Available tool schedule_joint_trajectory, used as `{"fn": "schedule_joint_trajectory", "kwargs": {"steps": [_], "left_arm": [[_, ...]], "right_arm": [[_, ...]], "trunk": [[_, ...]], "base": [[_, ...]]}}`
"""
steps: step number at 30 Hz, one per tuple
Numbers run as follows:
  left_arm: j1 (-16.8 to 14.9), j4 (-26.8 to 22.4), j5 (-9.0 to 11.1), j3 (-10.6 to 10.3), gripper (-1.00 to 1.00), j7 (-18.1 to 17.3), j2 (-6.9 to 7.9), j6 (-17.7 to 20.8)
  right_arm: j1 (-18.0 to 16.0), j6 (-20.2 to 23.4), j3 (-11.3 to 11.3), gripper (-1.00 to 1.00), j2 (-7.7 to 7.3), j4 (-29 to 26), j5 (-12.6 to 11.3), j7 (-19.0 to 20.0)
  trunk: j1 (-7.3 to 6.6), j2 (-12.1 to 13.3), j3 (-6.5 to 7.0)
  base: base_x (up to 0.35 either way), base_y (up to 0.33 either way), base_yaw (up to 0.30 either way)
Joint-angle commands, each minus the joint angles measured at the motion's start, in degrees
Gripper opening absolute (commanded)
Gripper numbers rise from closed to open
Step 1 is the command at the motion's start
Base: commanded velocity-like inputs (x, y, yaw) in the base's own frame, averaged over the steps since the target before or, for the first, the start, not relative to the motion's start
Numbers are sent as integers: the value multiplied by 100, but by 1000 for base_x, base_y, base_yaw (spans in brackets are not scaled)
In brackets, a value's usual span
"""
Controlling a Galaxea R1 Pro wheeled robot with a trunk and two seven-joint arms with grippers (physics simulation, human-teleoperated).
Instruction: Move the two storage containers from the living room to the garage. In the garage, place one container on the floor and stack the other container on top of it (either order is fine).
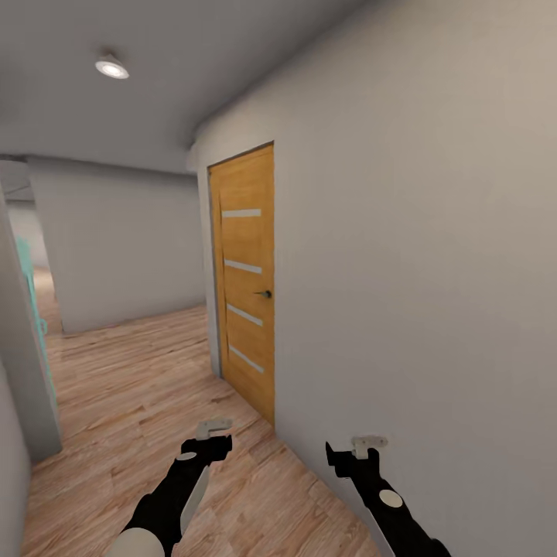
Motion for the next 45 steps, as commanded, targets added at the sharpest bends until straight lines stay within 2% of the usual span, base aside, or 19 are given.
{"fn": "schedule_joint_trajectory", "kwargs": {"steps": [1, 5, 12, 33, 45], "left_arm": [[0, -9, -17, 19, 100, 1, -6, 30], [0, -9, -17, 19, 100, 1, -6, 30], [0, -9, -17, 19, 100, 1, -6, 30], [0, -9, -17, 19, 100, 0, -7, 30], [0, -9, -19, 19, 100, 1, -6, 30]], "right_arm": [[-2, -7, 22, 100, -5, 0, -60, -28], [-2, -7, 22, 100, -6, 0, -60, -28], [-2, -7, 22, 100, -3, 0, -60, -34], [-2, -7, 22, 100, -6, 0, -60, -35], [-2, -7, 22, 100, -6, 0, -60, -28]], "trunk": [[6, -4, -3], [6, -4, -3], [6, -4, -3], [6, -4, -3], [6, -4, -3]], "base": [[322, 0, 1], [284, 0, 0], [39, 0, 37], [4, 0, 278], [296, 0, 56]]}}
